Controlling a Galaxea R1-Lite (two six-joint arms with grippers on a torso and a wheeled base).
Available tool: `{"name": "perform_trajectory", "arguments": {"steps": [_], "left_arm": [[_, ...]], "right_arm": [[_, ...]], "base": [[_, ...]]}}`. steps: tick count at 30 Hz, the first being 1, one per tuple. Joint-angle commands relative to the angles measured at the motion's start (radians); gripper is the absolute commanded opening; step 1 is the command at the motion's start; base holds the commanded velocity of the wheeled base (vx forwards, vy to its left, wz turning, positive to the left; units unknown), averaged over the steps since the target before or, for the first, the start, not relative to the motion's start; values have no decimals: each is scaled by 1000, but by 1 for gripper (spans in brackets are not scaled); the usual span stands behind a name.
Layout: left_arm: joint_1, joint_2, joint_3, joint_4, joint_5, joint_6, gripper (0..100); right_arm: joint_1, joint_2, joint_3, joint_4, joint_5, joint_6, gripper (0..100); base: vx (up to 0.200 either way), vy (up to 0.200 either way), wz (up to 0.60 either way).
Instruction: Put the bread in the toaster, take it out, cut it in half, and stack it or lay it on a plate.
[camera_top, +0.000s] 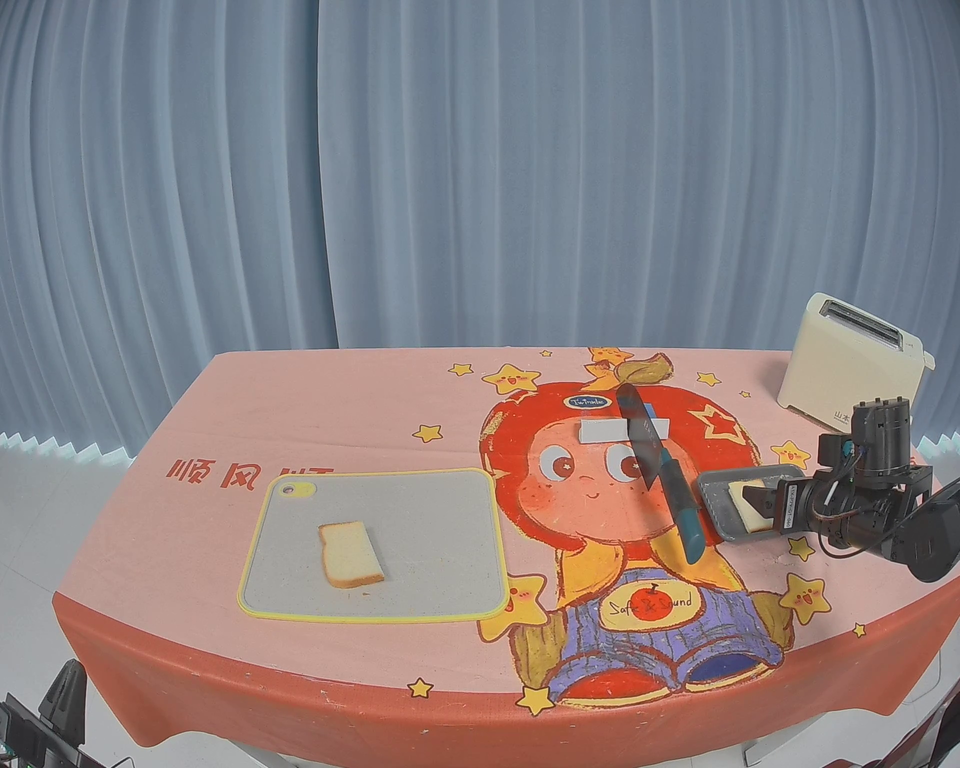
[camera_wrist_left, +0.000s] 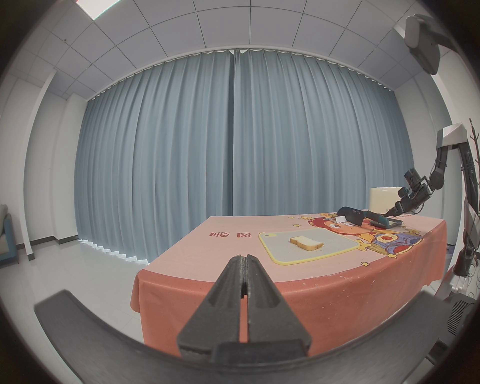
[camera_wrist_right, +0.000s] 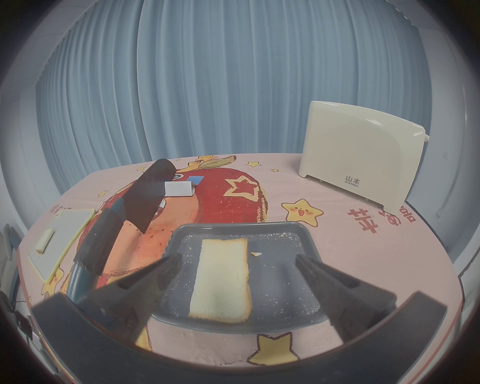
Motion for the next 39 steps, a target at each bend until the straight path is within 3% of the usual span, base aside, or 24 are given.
{"name": "perform_trajectory", "arguments": {"steps": [1, 10, 15, 27, 32, 39], "left_arm": [[0, -16, 18, 0, 0, 0, 0], [0, -16, 18, 0, 0, 0, 0], [0, -16, 18, 0, 0, 0, 0], [0, -16, 18, 0, 0, 0, 0], [0, -16, 18, 0, 0, 0, 0], [0, -16, 18, 0, 0, 0, 0]], "right_arm": [[2, -14, 0, -1, 0, 0, 100], [12, -143, 5, 15, -4, -2, 100], [52, -200, 16, 15, -12, -2, 100], [161, -306, 39, 15, -18, 0, 100], [236, -309, 56, 10, -46, 7, 100], [312, -309, 71, 10, -58, 12, 100]], "base": [[0, 0, 0], [0, 0, 0], [0, 0, 0], [0, 0, 0], [0, 0, 0], [0, 200, 0]]}}
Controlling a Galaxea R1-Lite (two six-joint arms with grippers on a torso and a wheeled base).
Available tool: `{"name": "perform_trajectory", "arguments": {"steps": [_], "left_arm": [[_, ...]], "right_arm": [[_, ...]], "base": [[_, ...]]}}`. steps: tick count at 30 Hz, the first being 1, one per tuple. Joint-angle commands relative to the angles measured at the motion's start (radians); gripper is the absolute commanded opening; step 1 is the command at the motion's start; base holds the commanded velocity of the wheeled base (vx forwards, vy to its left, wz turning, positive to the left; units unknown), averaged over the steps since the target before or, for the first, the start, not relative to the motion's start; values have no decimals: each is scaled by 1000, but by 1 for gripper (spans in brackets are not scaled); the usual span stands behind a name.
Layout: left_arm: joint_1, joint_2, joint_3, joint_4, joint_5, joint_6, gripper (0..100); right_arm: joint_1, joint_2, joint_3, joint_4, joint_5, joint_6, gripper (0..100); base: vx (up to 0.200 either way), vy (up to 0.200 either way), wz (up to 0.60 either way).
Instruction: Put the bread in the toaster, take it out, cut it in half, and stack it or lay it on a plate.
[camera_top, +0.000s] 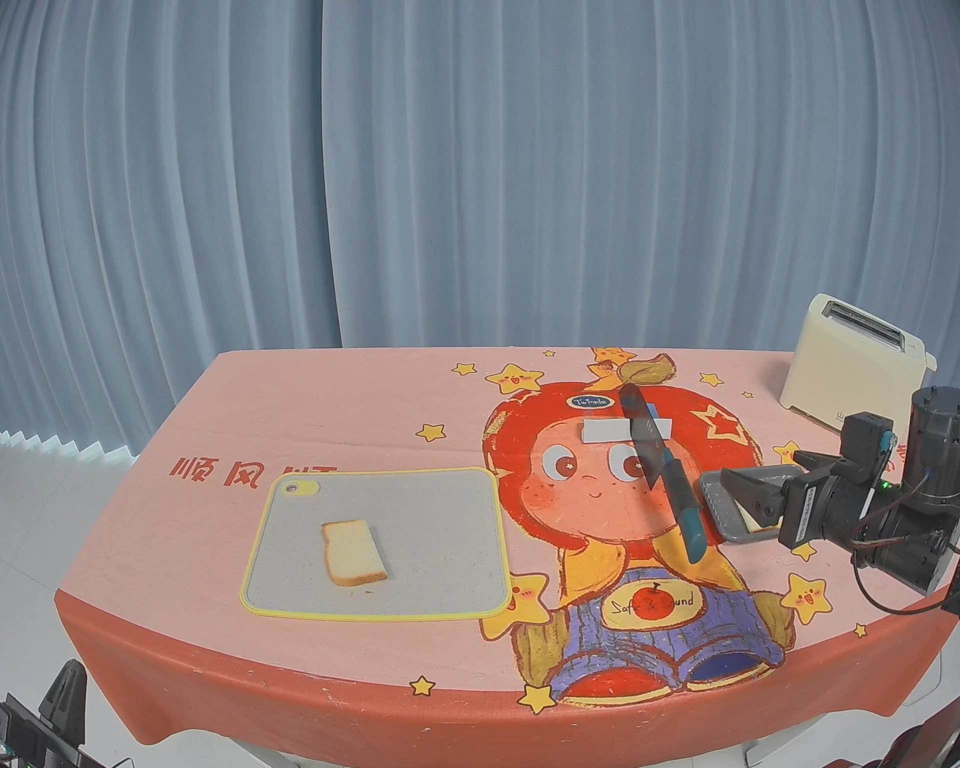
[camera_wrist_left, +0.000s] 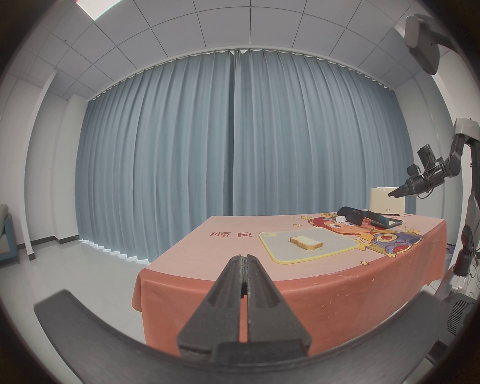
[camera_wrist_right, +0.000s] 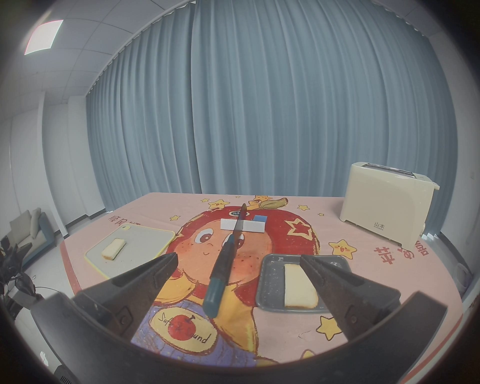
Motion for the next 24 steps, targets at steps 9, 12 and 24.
{"name": "perform_trajectory", "arguments": {"steps": [9, 12, 24], "left_arm": [[0, -16, 18, -1, 0, 0, 0], [0, -16, 18, -1, 0, 0, 0], [0, -16, 18, -1, 0, 0, 0]], "right_arm": [[94, -2, 22, -1, -44, 3, 100], [105, -2, 30, -6, -44, 3, 100], [173, -7, 41, -12, -92, 5, 100]], "base": [[0, 200, 0], [0, 200, 0], [0, 200, 0]]}}
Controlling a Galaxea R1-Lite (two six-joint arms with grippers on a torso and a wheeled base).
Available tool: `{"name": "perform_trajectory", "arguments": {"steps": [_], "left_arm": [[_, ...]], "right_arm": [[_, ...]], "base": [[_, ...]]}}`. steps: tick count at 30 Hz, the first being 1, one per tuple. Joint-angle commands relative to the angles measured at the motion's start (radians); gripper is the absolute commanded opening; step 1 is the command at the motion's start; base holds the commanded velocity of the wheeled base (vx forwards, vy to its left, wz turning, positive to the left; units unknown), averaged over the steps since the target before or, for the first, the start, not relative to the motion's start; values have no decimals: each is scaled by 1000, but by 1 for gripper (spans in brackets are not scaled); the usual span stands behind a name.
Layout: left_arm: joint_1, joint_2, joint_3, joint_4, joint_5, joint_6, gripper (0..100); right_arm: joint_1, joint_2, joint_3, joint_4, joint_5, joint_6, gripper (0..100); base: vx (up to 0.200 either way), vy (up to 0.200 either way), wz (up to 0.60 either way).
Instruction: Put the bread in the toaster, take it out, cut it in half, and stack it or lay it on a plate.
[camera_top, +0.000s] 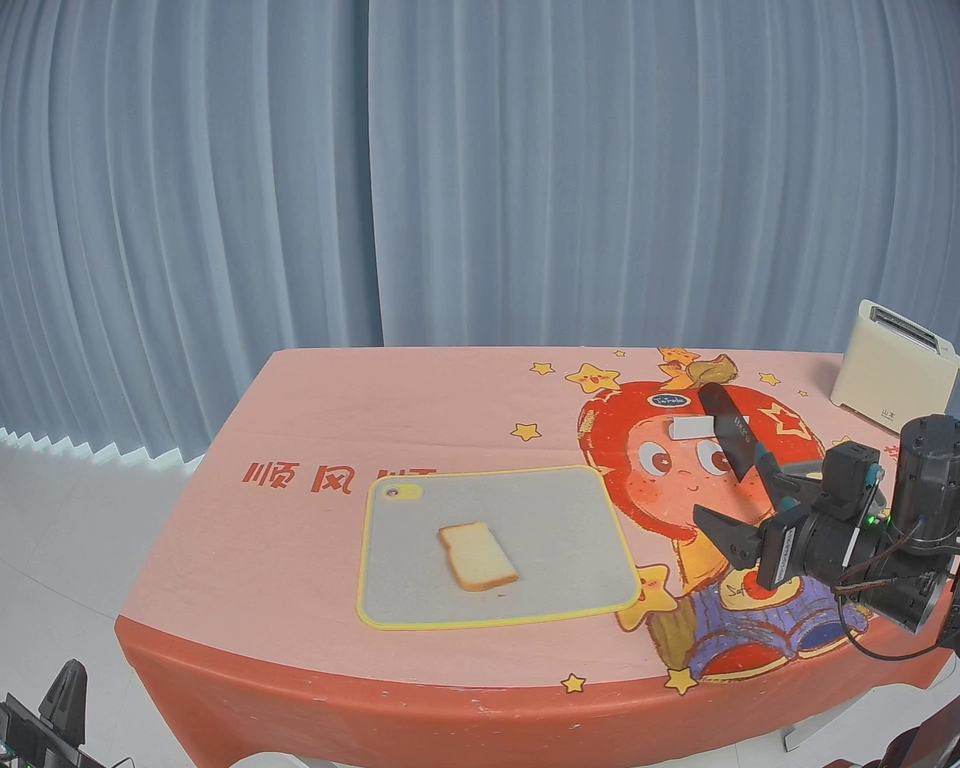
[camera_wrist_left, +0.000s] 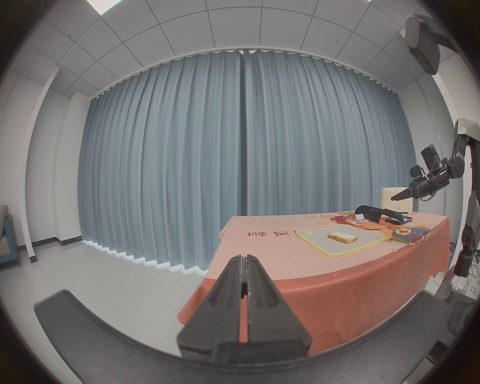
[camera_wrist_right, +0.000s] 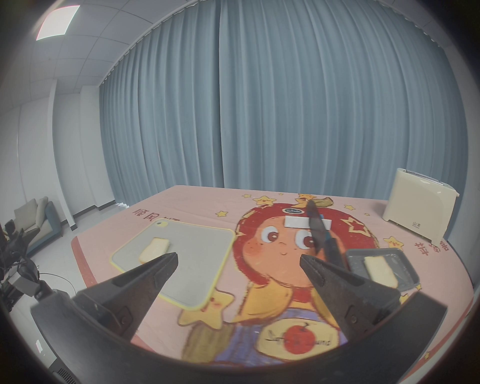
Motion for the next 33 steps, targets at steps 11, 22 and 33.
{"name": "perform_trajectory", "arguments": {"steps": [11, 22, 33], "left_arm": [[0, -16, 18, 0, 0, 0, 0], [0, -16, 18, 0, 0, 0, 0], [0, -16, 18, 0, 0, 0, 0]], "right_arm": [[124, 9, 12, 5, -33, 27, 100], [262, 142, -94, 10, -75, 93, 100], [266, 308, -154, -1, -81, 105, 100]], "base": [[0, 145, 0], [0, 0, 0], [0, 0, 0]]}}
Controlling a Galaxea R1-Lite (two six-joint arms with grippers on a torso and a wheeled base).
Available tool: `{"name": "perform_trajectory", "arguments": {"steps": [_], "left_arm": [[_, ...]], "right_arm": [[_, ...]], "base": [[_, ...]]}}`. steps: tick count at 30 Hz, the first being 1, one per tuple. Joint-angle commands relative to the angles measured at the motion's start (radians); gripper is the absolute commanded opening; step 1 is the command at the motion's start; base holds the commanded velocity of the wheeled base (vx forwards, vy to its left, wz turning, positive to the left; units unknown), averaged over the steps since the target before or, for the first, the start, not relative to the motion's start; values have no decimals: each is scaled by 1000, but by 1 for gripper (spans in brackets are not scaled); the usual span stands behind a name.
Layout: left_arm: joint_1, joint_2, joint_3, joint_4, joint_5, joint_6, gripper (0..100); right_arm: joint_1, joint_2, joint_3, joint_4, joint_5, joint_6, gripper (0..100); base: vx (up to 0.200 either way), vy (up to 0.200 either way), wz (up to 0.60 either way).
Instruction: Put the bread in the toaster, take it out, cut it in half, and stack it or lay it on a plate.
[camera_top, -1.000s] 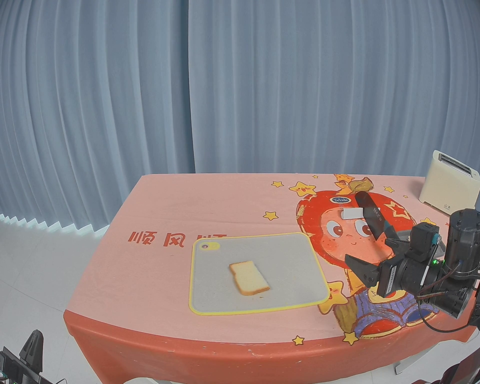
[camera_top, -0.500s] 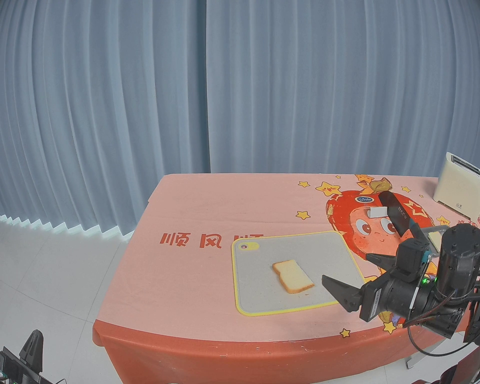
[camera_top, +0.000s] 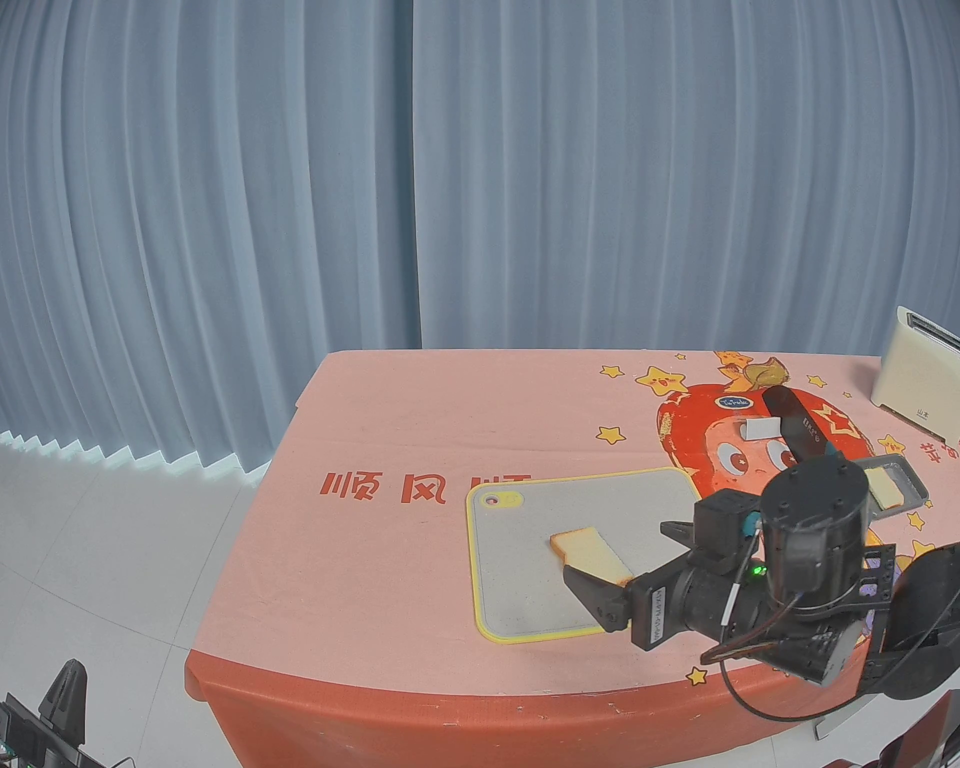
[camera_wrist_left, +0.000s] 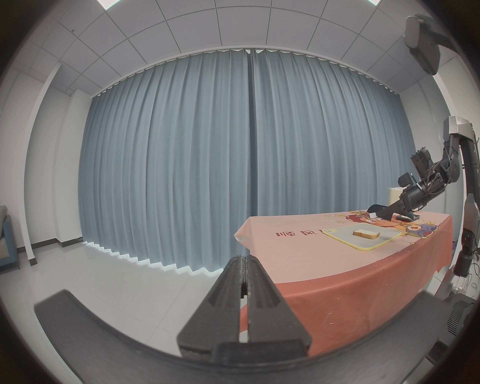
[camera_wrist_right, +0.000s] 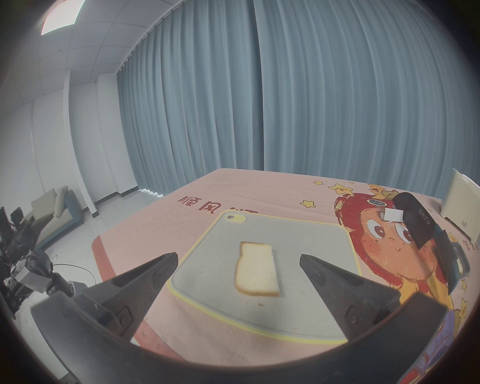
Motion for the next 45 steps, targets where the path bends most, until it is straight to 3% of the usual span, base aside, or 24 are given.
{"name": "perform_trajectory", "arguments": {"steps": [1, 34, 45], "left_arm": [[0, -16, 18, 0, 0, 0, 0], [0, -16, 18, 0, 0, 0, 0], [0, -16, 18, 0, 0, 0, 0]], "right_arm": [[4, 86, -37, -3, -1, 1, 100], [21, 267, -158, 15, -10, -5, 100], [58, 294, -220, 83, -47, -10, 100]], "base": [[0, 0, 0], [0, 0, 0], [0, 0, 0]]}}
